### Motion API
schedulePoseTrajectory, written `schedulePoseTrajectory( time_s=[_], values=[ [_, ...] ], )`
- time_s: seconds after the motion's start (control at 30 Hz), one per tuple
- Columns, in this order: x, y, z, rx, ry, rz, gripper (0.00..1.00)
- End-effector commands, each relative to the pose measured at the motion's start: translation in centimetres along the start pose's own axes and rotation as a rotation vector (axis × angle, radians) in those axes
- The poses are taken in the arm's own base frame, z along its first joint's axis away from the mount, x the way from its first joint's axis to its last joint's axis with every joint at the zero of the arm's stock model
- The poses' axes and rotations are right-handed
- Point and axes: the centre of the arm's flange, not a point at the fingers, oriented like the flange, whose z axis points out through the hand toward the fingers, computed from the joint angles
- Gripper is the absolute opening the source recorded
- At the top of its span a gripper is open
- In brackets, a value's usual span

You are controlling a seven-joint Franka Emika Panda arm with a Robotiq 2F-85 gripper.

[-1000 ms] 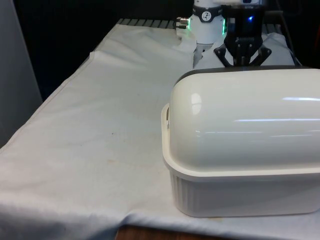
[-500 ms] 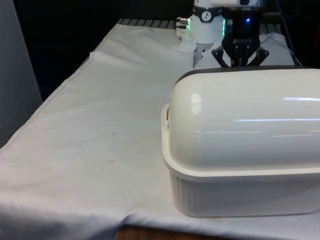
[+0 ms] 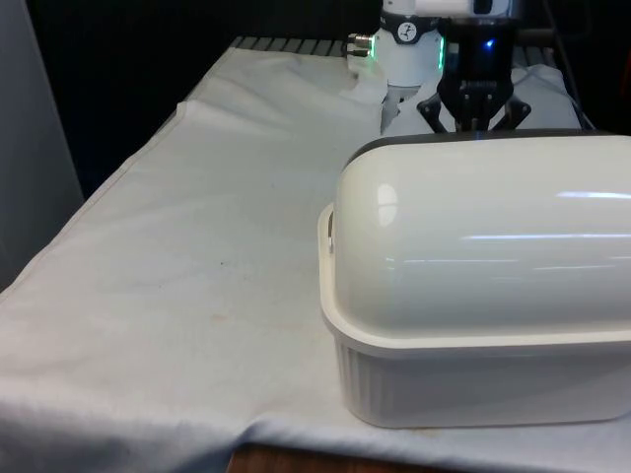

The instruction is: Open the lid, then close it.

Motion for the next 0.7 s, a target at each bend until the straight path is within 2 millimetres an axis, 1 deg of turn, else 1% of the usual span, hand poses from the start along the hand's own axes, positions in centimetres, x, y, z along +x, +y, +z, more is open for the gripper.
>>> schedulePoseTrajectory(
  time_s=[0.0, 0.23, 0.43, 0.67],
  values=[
    [0.06, 0.07, -0.17, 0.0, 0.003, 0.001, 0.0],
    [0.26, 0.08, -0.12, 0.0, 0.006, 0.002, 0.0],
    [0.01, 0.05, 0.41, 0.0, -0.001, 0.001, 0.0],
    [0.23, 0.06, -0.06, -0.002, 0.007, 0.0, 0.0]
  ],
)
